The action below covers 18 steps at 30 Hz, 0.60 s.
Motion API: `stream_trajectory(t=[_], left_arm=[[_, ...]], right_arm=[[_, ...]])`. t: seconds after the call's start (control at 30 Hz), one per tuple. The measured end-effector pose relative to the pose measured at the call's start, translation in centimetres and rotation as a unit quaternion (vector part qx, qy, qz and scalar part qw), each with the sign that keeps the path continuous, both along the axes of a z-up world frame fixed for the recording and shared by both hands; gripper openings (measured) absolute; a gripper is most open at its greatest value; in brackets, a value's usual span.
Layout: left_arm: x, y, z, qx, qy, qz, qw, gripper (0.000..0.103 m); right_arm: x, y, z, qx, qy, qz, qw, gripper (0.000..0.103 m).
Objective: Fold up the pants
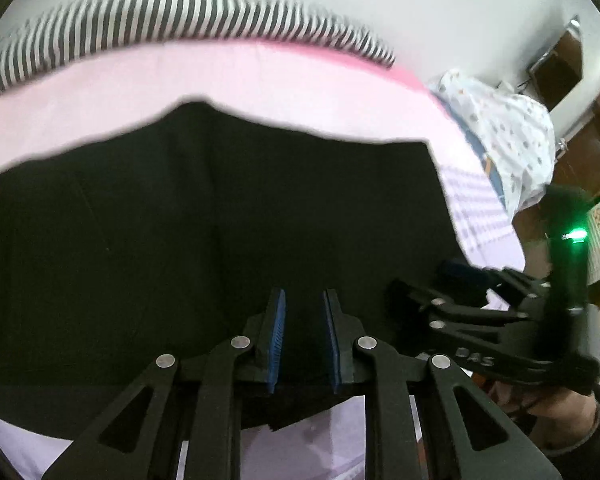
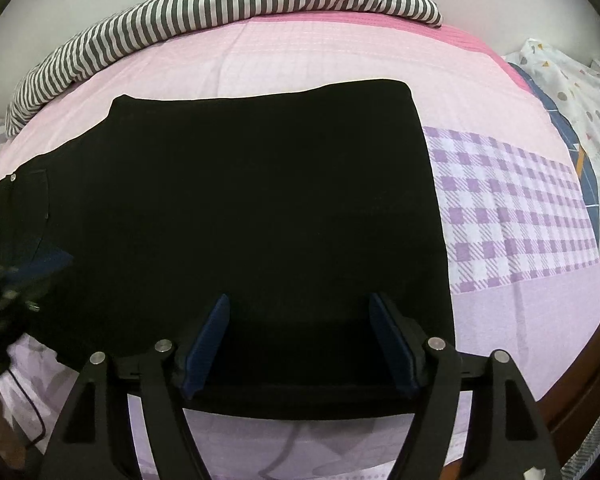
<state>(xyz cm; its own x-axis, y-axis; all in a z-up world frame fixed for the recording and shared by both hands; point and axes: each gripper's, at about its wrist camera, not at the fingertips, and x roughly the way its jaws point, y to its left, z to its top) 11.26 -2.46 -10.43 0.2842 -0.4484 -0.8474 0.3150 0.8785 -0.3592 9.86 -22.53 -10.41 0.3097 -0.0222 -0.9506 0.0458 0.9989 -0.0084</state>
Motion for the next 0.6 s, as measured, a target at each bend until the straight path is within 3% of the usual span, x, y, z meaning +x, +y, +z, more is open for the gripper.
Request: stream_trajectory(t=[0.07,0.3,0.47,0.6], left_arm=[[0.2,0.6,-1.2,-0.004,0.022,0.010,0.9997,0.020],[-0.6,2.1,-1.0,-0.021,0.027,0.017,0.9993,0.020],[-1.8,3.7,-0.2,-0.009,0.018,0.032,0.9993,0.020],[-2.7,6.7,1.1,-0.006,-0.005,0.075,0.9971,0.022]], right_arm=[[-0.2,0.1,0.1,-0.001,0.001,0.001,1.000,0.071],[0.0,0.4,-0.1,0.003,0.000,0.001,1.000,0.076],[2.1,0.5,-0.3,-0.001,-0.004,0.011,1.000,0.078],[4.3,1.1,-0.5,-0.008,-0.007,0.019,1.000,0.079]])
